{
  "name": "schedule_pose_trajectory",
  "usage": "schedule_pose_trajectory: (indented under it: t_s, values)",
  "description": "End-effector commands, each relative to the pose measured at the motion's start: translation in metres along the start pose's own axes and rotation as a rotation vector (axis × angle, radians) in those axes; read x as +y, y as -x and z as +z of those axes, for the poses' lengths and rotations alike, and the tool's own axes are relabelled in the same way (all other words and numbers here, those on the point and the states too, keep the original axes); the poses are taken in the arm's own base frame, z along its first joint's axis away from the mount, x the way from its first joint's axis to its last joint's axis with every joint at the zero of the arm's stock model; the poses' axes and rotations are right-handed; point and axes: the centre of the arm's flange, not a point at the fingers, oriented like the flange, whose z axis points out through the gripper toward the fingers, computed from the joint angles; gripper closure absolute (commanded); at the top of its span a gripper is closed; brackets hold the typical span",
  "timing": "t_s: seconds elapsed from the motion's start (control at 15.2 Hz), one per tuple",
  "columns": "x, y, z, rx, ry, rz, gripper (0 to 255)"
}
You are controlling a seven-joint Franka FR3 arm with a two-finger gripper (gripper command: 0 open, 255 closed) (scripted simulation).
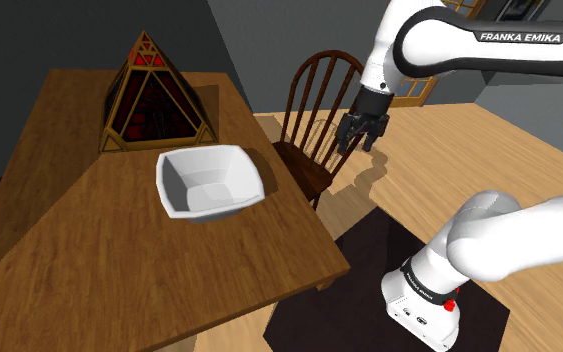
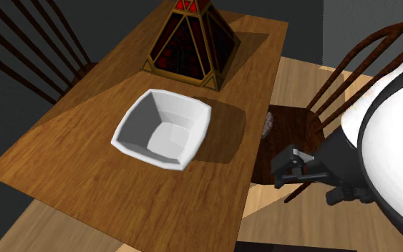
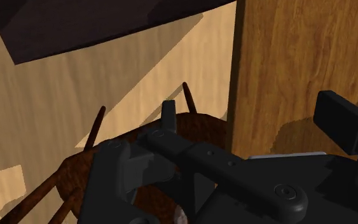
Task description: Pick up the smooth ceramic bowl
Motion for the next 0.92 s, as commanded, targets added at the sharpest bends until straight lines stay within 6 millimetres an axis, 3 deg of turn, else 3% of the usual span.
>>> schedule_pose_trajectory:
  t_s: [0.0,0.86]
  values:
    - [-0.016,-0.009,0.011,0.006,-0.038,0.011,0]
    - [-0.127,-0.082,0.059,0.038,-0.270,0.074,0]
